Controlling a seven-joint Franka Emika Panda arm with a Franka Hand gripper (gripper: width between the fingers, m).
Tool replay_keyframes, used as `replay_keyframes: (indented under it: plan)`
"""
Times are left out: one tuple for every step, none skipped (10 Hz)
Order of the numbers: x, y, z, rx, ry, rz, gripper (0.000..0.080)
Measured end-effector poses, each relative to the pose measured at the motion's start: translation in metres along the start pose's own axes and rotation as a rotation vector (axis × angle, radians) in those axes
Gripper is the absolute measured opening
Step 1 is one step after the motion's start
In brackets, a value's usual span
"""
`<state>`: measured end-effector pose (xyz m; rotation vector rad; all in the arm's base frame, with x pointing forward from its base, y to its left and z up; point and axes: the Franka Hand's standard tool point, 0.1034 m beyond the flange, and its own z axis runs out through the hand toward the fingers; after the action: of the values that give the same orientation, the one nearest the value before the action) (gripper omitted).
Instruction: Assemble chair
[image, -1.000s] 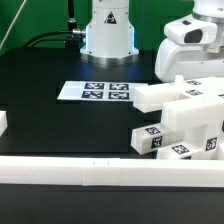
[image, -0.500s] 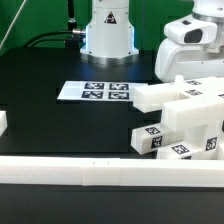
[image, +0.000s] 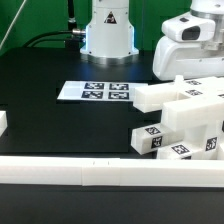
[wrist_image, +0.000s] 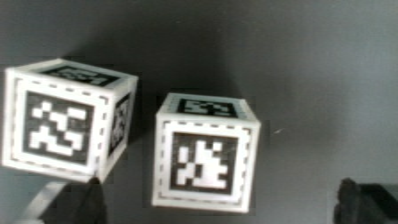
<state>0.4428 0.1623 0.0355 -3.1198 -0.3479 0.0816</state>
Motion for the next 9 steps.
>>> replay_keyframes:
  plan:
    - [0.005, -0.001, -0.004, 0.002, -0.003, 0.001, 0.0649]
    - [0.011, -0.001, -0.006, 0.002, -0.001, 0.001, 0.0649]
    - [0.015, 0.001, -0.005, 0.002, 0.003, -0.021, 0.0649]
    - [0.018, 0.002, -0.002, 0.001, 0.009, -0.074, 0.0649]
    - [0.019, 0.004, 0.004, -0.002, 0.018, -0.131, 0.0649]
    - [0.018, 0.004, 0.004, -0.001, 0.017, -0.118, 0.0649]
    - [0.018, 0.004, 0.004, -0.001, 0.017, -0.118, 0.0649]
    - [0.018, 0.004, 0.004, -0.002, 0.016, -0.120, 0.0649]
    - [0.017, 0.003, 0.006, -0.002, 0.018, -0.142, 0.0649]
